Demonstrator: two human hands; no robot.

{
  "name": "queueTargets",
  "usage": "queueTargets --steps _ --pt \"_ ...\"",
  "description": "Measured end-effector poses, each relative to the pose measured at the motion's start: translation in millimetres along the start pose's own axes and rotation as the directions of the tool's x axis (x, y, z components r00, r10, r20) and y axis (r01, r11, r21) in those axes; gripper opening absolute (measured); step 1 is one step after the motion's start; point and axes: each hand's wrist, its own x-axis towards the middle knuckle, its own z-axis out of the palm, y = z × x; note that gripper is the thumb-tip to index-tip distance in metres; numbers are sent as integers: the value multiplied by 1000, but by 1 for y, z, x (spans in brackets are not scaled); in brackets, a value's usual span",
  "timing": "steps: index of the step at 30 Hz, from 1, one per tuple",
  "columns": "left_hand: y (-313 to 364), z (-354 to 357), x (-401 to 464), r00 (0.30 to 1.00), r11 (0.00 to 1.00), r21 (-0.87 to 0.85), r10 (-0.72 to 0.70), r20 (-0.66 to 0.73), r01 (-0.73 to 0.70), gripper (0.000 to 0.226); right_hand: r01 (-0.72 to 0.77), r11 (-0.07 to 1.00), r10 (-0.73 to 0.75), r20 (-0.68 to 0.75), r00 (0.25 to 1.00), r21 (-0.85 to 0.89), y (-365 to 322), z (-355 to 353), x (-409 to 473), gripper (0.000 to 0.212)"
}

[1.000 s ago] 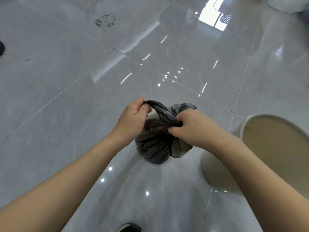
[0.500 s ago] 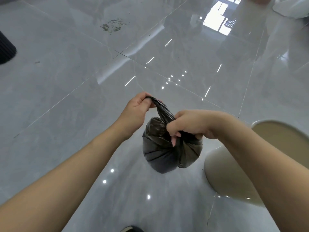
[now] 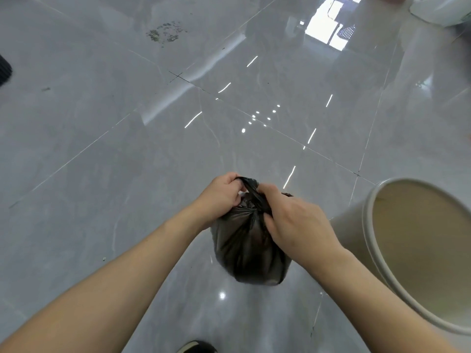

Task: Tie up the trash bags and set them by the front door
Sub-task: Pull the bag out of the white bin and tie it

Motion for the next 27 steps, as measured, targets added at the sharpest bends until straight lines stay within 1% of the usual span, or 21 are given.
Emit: queueTargets --steps 1,2,3,4,5,7,9,10,11,12,13,14,16,18,20,23,24,25,27 --pt "-1 1 0 1000 1000 15 -7 22 7 22 11 1000 -12 -15 1000 -14 2 4 -3 21" --pt "-1 0 -2 999 999 38 -7 37 6 23 10 1000 -11 -22 1000 -23 3 5 -5 13" --pt "0 -1 -4 998 998 59 4 58 -7 20 -11 1000 11 -29 1000 -10 5 5 -6 7" --pt "1 -3 -7 996 997 78 11 90 -18 12 -60 998 61 -24 998 31 6 4 -6 9" --pt "1 -6 -10 991 995 99 6 134 -20 10 -123 988 125 -22 992 88 8 1 -5 12" --pt "-4 -12 -18 977 990 137 -14 211 -15 41 -244 943 248 12 969 227 13 -4 0 14" --pt "-11 -13 -27 973 977 204 14 230 -62 62 -328 889 325 64 944 319 16 -7 6 11" --pt "-14 -11 -30 974 952 288 37 224 -102 70 -358 868 350 89 933 343 17 -8 9 10" --pt "-18 -9 -31 977 900 412 58 207 -141 74 -384 851 370 110 922 359 17 -8 13 12" --pt "-21 -6 -30 978 823 542 76 193 -171 74 -406 833 384 135 913 375 18 -9 15 17" --pt "-22 -3 -29 978 736 647 102 184 -198 71 -433 809 399 170 901 397 17 -9 17 23" --pt "-24 0 -25 977 677 704 128 172 -213 63 -458 780 411 201 889 427 17 -9 18 29" --pt "-24 2 -19 973 627 749 203 108 -214 43 -493 711 424 252 870 502 16 -10 18 37" --pt "-23 1 -14 967 632 753 254 22 -183 25 -496 644 418 275 866 583 15 -11 14 39" --pt "-22 -1 -12 962 645 746 273 -23 -165 18 -473 539 394 288 873 697 16 -11 9 36" --pt "-24 -4 -9 946 606 779 320 -50 -164 12 -474 267 356 372 857 839 19 -14 5 34" --pt "-25 -5 -7 940 608 777 336 -64 -164 9 -487 188 345 407 846 853 21 -14 5 36" --pt "-26 -6 -6 938 626 763 339 -78 -162 8 -503 136 335 438 834 853 22 -15 5 38" --pt "-25 -7 -5 941 667 723 330 -72 -178 6 -526 84 309 480 821 847 23 -15 5 41"
